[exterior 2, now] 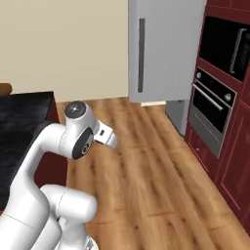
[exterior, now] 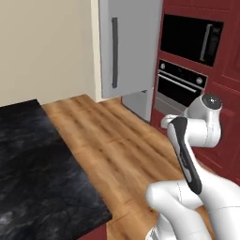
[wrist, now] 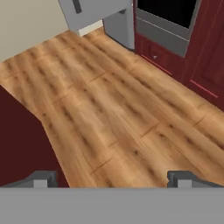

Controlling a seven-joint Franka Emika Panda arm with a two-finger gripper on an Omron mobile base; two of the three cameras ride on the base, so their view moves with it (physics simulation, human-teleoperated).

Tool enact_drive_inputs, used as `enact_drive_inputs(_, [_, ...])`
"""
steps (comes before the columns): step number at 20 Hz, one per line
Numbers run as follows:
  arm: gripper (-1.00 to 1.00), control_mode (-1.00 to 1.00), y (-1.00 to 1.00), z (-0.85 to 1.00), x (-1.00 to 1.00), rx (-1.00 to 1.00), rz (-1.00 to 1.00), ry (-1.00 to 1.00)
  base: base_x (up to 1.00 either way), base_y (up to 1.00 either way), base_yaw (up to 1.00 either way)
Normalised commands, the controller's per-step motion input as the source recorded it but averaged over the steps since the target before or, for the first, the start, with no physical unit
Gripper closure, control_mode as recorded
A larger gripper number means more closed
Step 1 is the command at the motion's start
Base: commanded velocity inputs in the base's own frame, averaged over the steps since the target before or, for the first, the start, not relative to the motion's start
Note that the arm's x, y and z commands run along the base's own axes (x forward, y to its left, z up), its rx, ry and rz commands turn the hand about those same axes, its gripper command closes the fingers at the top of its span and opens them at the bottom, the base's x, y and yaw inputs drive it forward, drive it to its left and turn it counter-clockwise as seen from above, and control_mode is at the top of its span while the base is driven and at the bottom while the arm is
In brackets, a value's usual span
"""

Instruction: Pick the egg and butter from the fridge and place them by the bowl for mixing.

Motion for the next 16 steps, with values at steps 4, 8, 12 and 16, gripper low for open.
enact_drive_inputs(4, [-1.0,1.0,0.0,0.0,0.0,0.0,0.0,0.0,0.81,-0.1,0.32])
enact_drive_inputs(8, [-1.0,1.0,0.0,0.0,0.0,0.0,0.0,0.0,0.81,-0.08,0.32])
enact_drive_inputs(12, [-1.0,1.0,0.0,0.0,0.0,0.0,0.0,0.0,0.82,-0.12,0.29])
enact_drive_inputs(16, [-1.0,1.0,0.0,0.0,0.0,0.0,0.0,0.0,0.88,-0.19,0.15])
